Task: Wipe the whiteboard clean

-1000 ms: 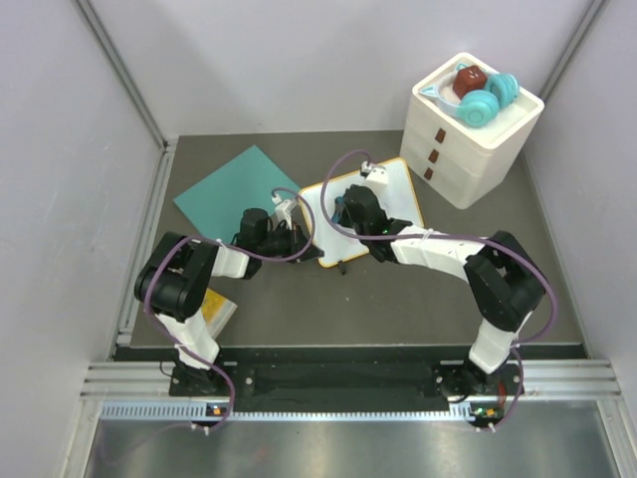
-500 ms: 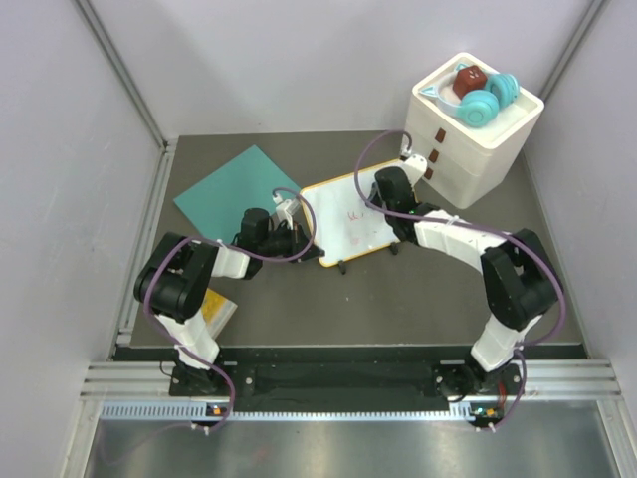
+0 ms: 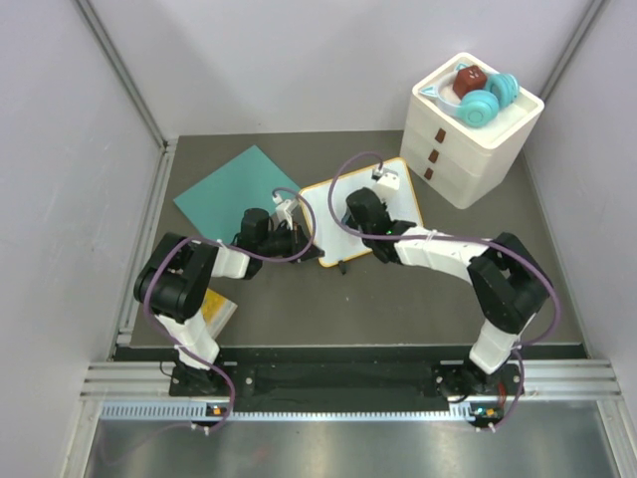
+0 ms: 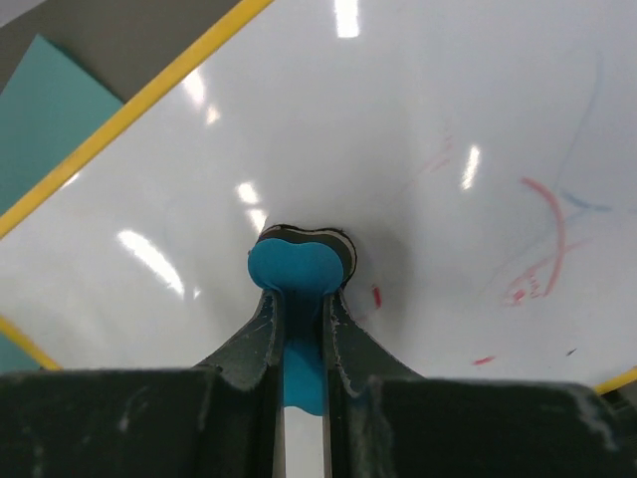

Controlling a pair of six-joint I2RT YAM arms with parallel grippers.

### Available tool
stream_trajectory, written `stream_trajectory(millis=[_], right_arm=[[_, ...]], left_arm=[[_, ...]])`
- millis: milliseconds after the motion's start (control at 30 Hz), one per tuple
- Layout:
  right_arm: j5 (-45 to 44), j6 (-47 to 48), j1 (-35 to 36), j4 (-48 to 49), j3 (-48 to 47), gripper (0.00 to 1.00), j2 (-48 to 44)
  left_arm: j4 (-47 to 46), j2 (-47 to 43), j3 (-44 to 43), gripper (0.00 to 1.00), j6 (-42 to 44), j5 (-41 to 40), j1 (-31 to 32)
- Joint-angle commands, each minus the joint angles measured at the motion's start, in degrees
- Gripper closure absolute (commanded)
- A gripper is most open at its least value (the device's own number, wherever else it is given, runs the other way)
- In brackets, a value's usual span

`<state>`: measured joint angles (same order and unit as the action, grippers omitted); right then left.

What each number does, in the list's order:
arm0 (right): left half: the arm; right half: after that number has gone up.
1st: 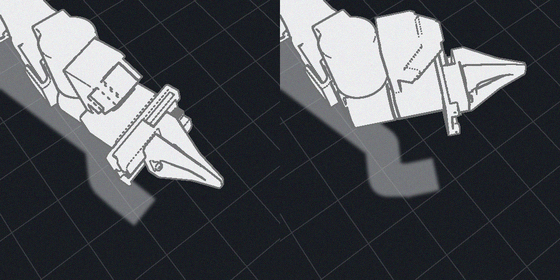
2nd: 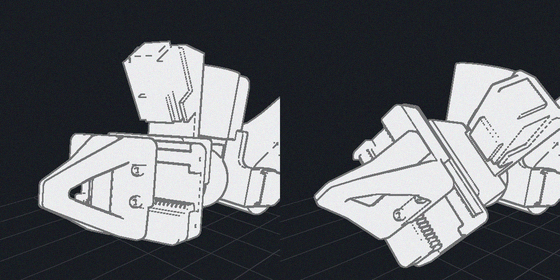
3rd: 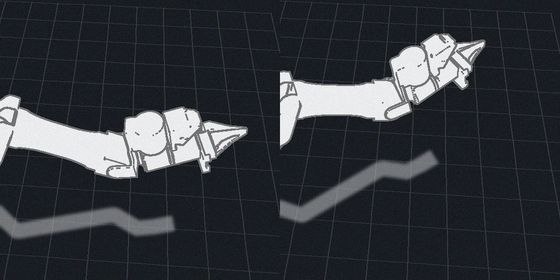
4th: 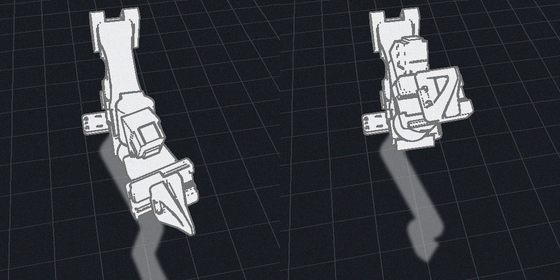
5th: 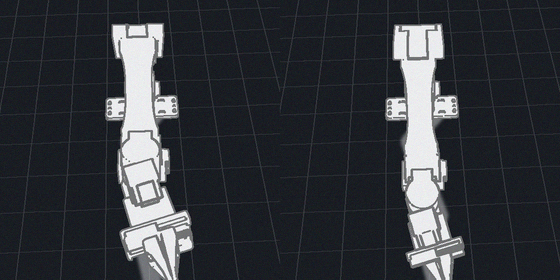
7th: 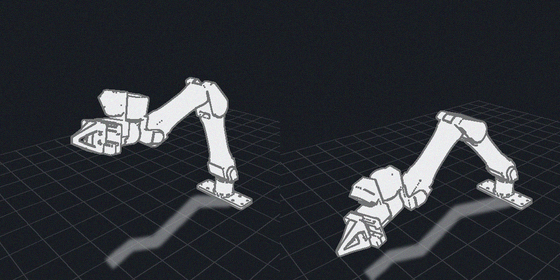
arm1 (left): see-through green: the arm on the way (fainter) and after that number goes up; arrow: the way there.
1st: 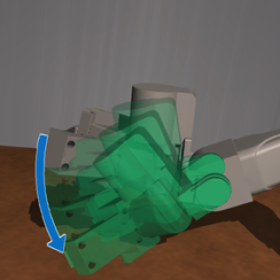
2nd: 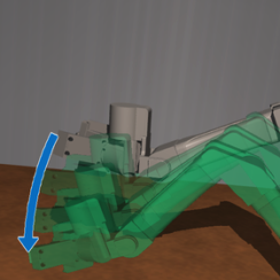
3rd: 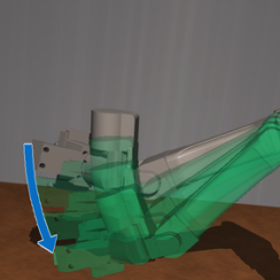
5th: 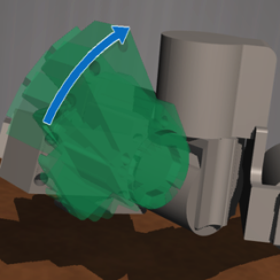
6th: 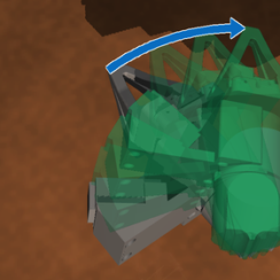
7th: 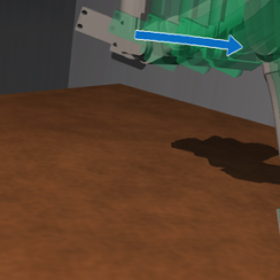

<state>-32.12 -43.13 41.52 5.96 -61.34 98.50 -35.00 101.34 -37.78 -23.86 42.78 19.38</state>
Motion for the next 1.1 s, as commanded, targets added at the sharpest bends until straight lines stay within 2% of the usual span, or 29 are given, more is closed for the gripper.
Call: stream_trajectory(millis=[0,200,467,600,867,1067], right_arm=[[4.5,-4.5,4.2,-5.1,1.7,1.00,4.9],[3.2,-3.8,1.7,-5.8,2.1,1.00,4.6],[7.9,-4.1,-13.2,-5.1,7.2,1.00,0.2],[8.4,-4.7,-17.1,-5.7,8.8,1.00,-0.7],[12.1,-6.3,-17.2,-4.2,10.2,1.00,-0.5],[9.9,-7.3,-7.7,-4.5,7.2,1.00,2.7]], left_arm=[[6.3,2.2,0.7,1.00,7.3,-13.0,0.0],[6.4,2.1,0.9,1.00,7.5,-13.2,0.1],[7.0,2.4,0.3,1.00,7.9,-13.1,0.4],[7.1,2.2,0.5,1.00,8.0,-13.4,0.6],[7.1,2.1,0.5,1.00,8.1,-13.3,0.7],[7.1,2.0,0.6,1.00,8.2,-13.4,0.8]])
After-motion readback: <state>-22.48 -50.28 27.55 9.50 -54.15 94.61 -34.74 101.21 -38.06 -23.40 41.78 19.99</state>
